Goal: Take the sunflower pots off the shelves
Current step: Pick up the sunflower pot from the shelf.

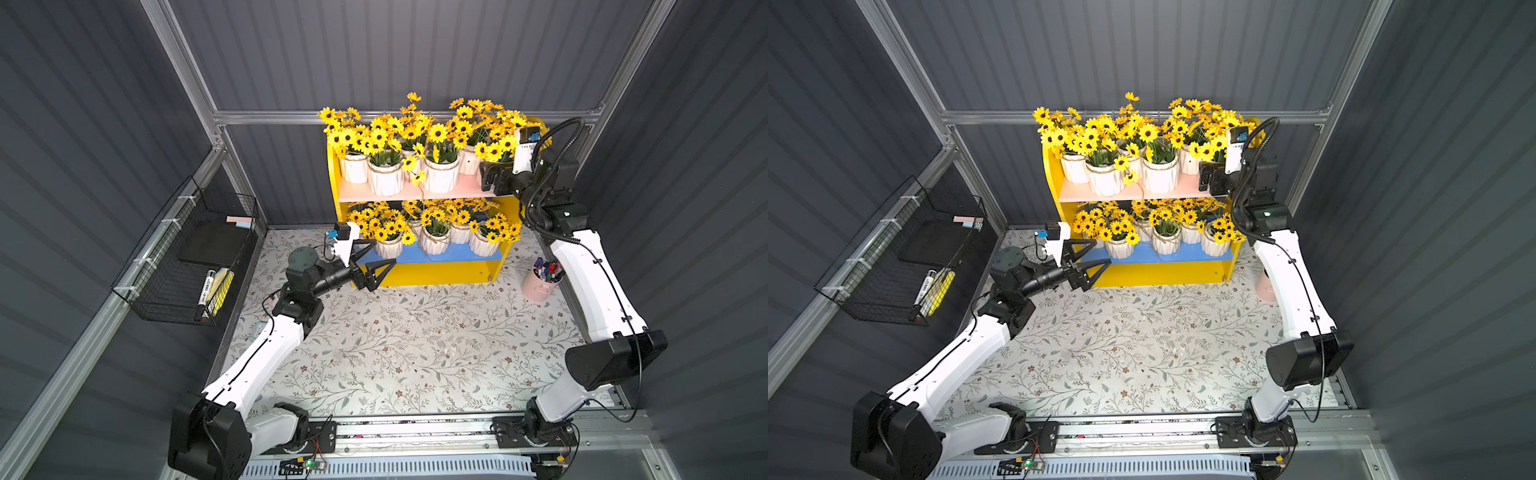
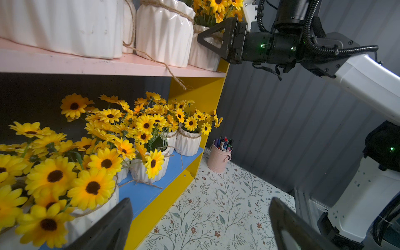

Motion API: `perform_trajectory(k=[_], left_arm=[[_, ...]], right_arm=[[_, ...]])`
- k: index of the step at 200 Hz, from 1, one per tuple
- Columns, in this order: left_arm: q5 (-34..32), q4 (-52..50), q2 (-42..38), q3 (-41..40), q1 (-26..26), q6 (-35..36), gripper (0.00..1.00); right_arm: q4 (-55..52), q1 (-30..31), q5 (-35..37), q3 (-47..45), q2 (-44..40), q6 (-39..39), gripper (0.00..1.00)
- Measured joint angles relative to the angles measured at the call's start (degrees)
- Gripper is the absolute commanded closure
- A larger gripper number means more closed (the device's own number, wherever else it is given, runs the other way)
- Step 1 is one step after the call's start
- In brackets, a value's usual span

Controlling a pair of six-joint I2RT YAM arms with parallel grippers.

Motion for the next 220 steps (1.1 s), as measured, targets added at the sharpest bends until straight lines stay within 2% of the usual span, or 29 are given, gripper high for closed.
perform_trajectory(k=[35, 58, 69, 79, 88, 119, 129, 220], left_arm=[[0.17, -0.04, -0.11, -0.07, 0.00, 0.20, 0.01], [0.37, 0.00, -0.35, -0.11, 0.00, 0.44, 0.01], [0.44, -0.02, -0.42, -0.11, 0.00, 0.57, 0.01], [0.55, -0.02, -0.44, -0.11, 0.00, 0.59, 0.00], [0.57, -0.02, -0.48, -0.11, 0.00, 0.59, 0.01], [0.57, -0.02, -0.63, -0.22, 0.00, 0.66, 0.01], [0.57, -0.02, -0.66, -0.22, 0.00, 0.79, 0.00], [0.57, -0.04, -0.66, -0.22, 0.00, 1.25, 0.01]], right_arm=[[1.44, -0.26, -1.11, -0.96, -0.22, -0.52, 0.16], [3.06, -0.26, -1.27, -2.19, -0.61, -0.50, 0.30], [3.67, -0.28, -1.31, -2.69, -0.79, -0.50, 0.41], [4.24, -0.26, -1.31, -3.28, -1.07, -0.50, 0.47], [4.90, -0.28, -1.29, -3.89, -1.36, -0.50, 0.59], [7.08, -0.28, -0.90, -6.49, -2.75, -0.46, 0.84], [7.23, -0.28, -0.81, -6.97, -3.17, -0.44, 1.00], [8.68, -0.61, -1.90, -9.68, -5.35, -0.52, 1.00]])
